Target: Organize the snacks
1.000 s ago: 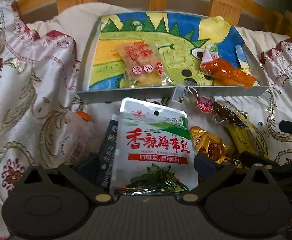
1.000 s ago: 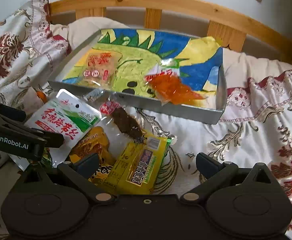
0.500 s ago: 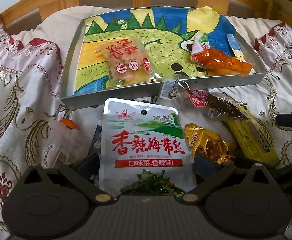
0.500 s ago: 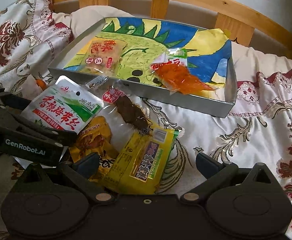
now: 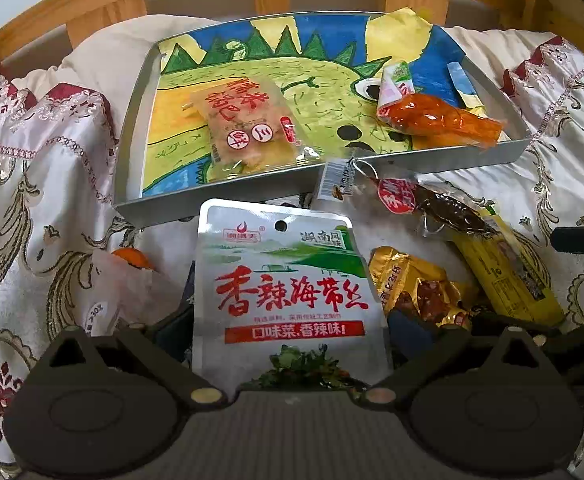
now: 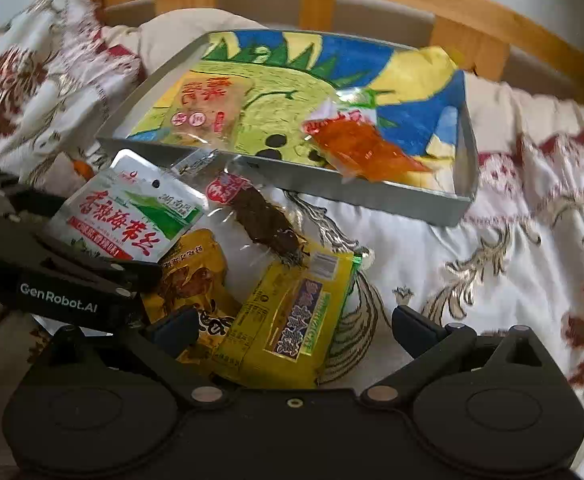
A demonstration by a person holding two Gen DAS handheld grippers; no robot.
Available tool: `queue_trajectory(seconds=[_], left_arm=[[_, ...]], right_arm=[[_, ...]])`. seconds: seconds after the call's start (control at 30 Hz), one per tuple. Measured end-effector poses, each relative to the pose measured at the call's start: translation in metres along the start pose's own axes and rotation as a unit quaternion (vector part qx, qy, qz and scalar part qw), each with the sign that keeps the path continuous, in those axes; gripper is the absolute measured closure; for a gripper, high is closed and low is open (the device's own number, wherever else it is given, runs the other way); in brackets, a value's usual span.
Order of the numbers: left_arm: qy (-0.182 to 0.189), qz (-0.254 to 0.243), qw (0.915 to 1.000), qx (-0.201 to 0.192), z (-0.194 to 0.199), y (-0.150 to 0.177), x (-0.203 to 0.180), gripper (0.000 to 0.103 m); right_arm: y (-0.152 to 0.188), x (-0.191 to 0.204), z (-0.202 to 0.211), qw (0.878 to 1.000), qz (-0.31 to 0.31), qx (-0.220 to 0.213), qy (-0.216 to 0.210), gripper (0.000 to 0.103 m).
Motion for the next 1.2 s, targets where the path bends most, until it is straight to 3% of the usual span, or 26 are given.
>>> queue_trajectory(seconds=[0.27,0.43,0.57,0.83,1.03,1.2], left_arm=[[0.001,0.01,0.9999,0.003,0.003,-0.002,0.002,0.007],[-0.004,0.008,0.9999,0.005,0.004,-0.003,0.001,0.007],[-0.007,0.009,0.9999,0.004,0.004,-0.002,0.001,0.007],[-0.005,0.014,0.9999,0.002,0.006,-0.003,0.002,0.007],[0.007,0.028,0.9996,0.001,0.01,-0.005,0.004,0.007],[0.015,0.041,0.999,-0.007,0.017,-0.007,0.006,0.007]], right_arm=[[-0.005,-0.015,0.003,0.999,-0.046,0.001,-0.003,0.002],[-0.003,-0.016,-0.004,0.999,-0.043,0.011,-0.003,0.015],[-0.002,-0.016,-0.005,0.998,-0.055,0.01,-0.021,0.017],[-0.003,-0.013,-0.008,0.997,-0.065,0.012,-0.039,0.046],[-0.004,-0.014,-0.005,0.997,-0.069,0.017,-0.038,0.048],[-0.005,-0.007,0.003,1.0,-0.021,0.007,0.003,0.048]])
Point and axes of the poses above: each gripper's, at about its wrist camera, not at the fingertips, and z roughly against the way its jaws point, x to its left, y to its underside, the point moved 1 cm from there along -z, roughly the way its jaws point, and after that the axes turned 8 degrees about y, right-handed, at the moved point
